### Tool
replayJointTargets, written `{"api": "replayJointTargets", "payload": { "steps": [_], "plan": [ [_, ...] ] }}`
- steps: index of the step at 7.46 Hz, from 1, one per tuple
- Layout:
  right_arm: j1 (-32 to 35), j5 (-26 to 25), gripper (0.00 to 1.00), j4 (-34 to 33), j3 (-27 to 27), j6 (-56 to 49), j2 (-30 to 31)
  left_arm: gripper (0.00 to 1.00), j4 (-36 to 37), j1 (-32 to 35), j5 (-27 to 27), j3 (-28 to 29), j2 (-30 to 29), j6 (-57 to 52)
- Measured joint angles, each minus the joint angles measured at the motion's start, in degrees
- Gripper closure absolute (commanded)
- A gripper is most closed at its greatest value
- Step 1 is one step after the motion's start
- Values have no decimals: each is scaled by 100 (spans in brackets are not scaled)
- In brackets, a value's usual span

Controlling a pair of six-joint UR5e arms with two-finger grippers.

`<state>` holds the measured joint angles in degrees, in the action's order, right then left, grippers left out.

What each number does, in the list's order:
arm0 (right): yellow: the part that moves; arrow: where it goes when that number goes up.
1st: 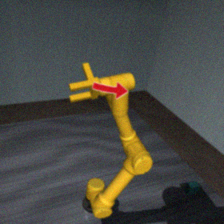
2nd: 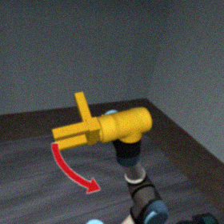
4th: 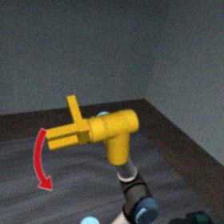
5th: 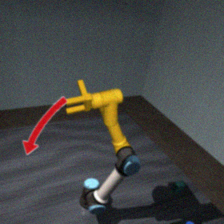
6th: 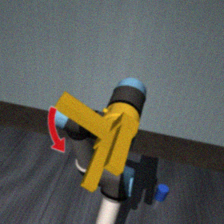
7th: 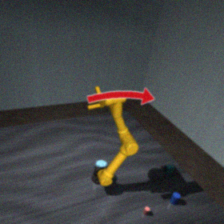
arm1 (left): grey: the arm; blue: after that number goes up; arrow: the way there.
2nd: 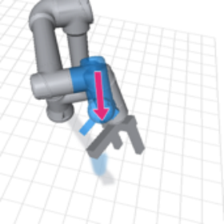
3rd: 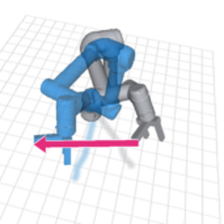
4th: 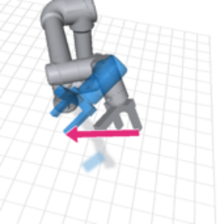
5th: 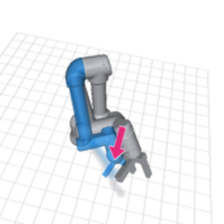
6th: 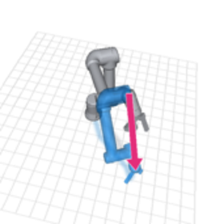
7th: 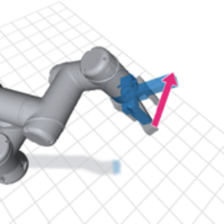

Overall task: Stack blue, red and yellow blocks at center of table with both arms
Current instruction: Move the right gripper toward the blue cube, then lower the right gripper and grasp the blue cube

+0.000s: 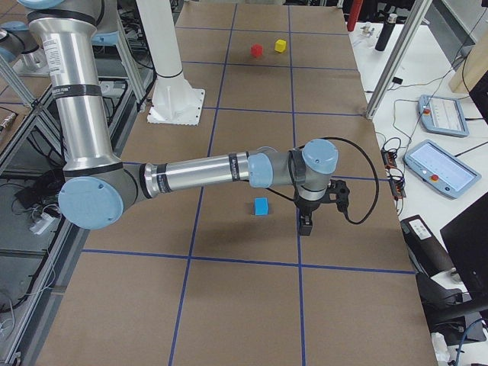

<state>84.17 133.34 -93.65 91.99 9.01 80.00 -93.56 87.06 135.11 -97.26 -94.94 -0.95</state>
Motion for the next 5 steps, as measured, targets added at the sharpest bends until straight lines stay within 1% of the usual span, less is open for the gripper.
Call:
{"api": "replayJointTargets", "payload": {
  "steps": [2,4,5],
  "plan": [
    [-487,-44,0,413,7,136,-50,0,-10,-25,5,-51,-19,128],
    [-1167,-81,0,672,238,976,-25,0,-13,-30,28,-70,-23,155],
    [-1524,-175,0,1043,332,1406,153,0,-14,-31,34,-77,-24,159]
  ]
}}
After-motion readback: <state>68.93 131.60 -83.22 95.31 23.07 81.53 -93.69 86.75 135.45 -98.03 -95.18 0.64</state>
